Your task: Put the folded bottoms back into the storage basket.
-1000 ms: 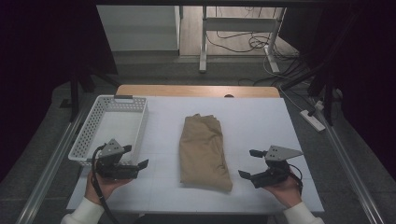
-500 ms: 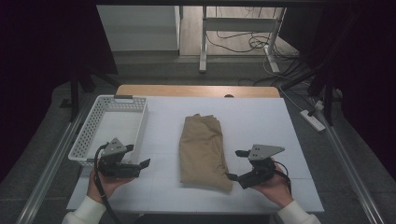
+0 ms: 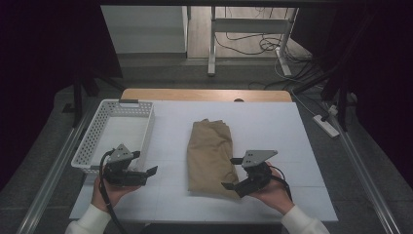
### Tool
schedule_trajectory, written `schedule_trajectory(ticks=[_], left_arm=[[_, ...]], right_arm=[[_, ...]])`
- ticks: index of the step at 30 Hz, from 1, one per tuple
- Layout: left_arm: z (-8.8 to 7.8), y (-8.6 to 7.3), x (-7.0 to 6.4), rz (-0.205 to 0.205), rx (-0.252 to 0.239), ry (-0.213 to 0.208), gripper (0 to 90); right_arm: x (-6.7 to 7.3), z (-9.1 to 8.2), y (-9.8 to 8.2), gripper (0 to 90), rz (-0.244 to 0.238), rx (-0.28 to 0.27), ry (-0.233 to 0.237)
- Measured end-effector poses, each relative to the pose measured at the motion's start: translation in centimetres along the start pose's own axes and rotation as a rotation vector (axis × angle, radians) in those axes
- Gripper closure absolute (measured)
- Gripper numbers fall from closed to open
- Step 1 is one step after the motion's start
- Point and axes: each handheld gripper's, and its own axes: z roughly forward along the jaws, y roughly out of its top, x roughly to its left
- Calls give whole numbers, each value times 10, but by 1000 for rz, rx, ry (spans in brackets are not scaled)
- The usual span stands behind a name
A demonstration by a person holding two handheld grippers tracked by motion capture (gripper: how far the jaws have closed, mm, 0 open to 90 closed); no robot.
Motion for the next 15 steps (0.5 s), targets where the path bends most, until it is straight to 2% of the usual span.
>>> schedule_trajectory(ticks=[3,7,15], left_arm=[[1,1,-1,1,2,-3,137],[1,1,-2,2,7,-2,136],[2,0,-2,6,11,-2,137]], right_arm=[[-1,12,7,128,-11,13,26],[3,19,11,130,-31,22,29],[13,12,3,136,-19,13,36]])
